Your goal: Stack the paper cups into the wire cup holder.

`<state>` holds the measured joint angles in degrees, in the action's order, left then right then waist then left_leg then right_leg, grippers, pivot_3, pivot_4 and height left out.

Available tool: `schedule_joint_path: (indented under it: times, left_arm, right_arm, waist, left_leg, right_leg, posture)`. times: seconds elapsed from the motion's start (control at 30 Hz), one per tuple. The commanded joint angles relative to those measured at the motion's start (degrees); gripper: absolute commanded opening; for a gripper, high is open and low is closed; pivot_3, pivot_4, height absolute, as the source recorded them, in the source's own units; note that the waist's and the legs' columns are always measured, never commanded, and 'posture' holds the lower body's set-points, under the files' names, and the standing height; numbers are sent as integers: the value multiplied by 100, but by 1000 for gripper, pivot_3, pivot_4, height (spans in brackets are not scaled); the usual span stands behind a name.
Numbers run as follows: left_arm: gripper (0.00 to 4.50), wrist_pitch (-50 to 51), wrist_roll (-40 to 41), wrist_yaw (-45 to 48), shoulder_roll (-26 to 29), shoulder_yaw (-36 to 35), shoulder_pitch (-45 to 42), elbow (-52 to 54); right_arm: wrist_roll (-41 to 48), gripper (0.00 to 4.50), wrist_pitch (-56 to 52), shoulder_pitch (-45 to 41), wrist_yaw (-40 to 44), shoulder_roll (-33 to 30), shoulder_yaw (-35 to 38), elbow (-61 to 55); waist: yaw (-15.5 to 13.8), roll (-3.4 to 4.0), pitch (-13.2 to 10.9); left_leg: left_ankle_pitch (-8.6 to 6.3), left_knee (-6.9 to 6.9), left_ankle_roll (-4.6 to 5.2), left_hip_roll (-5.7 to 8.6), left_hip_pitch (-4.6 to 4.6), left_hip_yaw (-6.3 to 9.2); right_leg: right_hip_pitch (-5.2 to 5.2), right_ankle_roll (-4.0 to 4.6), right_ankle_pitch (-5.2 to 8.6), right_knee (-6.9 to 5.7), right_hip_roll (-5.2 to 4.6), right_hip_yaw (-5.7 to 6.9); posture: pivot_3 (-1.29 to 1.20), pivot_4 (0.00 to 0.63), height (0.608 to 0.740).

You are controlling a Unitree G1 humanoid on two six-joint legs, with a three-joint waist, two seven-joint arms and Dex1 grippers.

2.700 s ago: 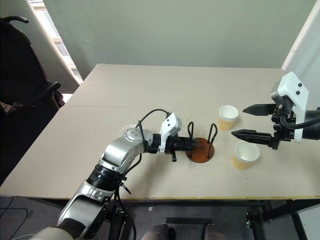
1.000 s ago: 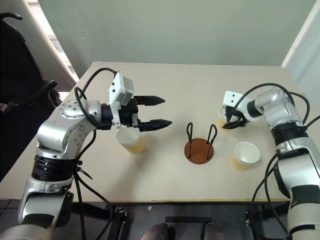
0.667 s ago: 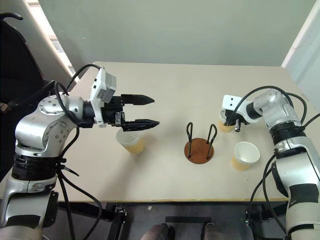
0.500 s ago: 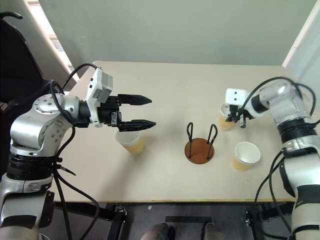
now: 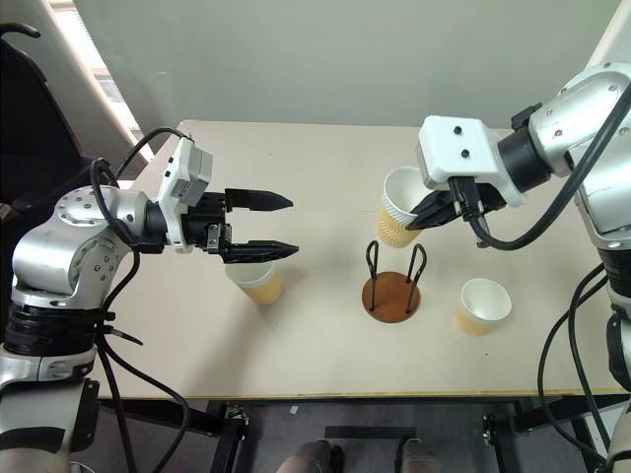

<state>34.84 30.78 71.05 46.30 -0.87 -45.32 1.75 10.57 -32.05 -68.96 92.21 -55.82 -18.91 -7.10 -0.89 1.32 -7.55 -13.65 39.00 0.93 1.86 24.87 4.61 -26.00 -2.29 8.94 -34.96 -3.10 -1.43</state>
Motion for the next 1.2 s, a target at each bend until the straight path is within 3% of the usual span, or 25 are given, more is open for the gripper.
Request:
schedule_joint_path:
  times: [0.03, 0.53, 0.63, 0.9, 1.2]
  left_arm:
    - [4500, -127, -34, 56, 38, -43, -163, -28]
    - [4500, -169, -95, 21, 73, -58, 10, 142]
    - [4500, -189, -124, 10, 79, -50, 48, 181]
    - [4500, -53, -256, -290, 239, -58, 273, 626]
    - [4500, 225, -573, -380, 1258, 37, 1022, 1815]
  right_arm:
    - [-207, 18, 278, 59, 2, -71, 7, 4]
    - [-739, 18, 843, 708, -92, 300, -366, 146]
    - [-853, 561, 913, 710, -146, 338, -353, 217]
    - [-224, 3285, -345, 218, -816, 752, 503, 156]
    - [1208, 3285, -2515, 256, -1289, 480, 1616, -517]
  waist:
    - [3, 0, 0]
    - [17, -1, 1]
    - [17, -1, 1]
    - [45, -1, 1]
    - [42, -2, 0]
  left_leg:
    - [3, 0, 0, 0, -2, 0]
    - [11, 3, 8, -1, 0, -1]
    - [12, 2, 8, -1, 1, -2]
    - [15, 2, 9, -2, 0, -3]
    - [21, -2, 0, 1, 1, -4]
  right_leg:
    - [0, 0, -3, -2, 0, 0]
    - [2, -8, -12, 2, 0, 1]
    - [-1, -10, -13, 0, 0, 1]
    - [-1, -10, -14, -2, 1, 1]
    - [-1, 0, 1, 6, 4, -1]
  posture:
    - [0, 150, 740]
    - [0, 150, 740]
    - [0, 150, 740]
    - [0, 150, 740]
    - [0, 150, 740]
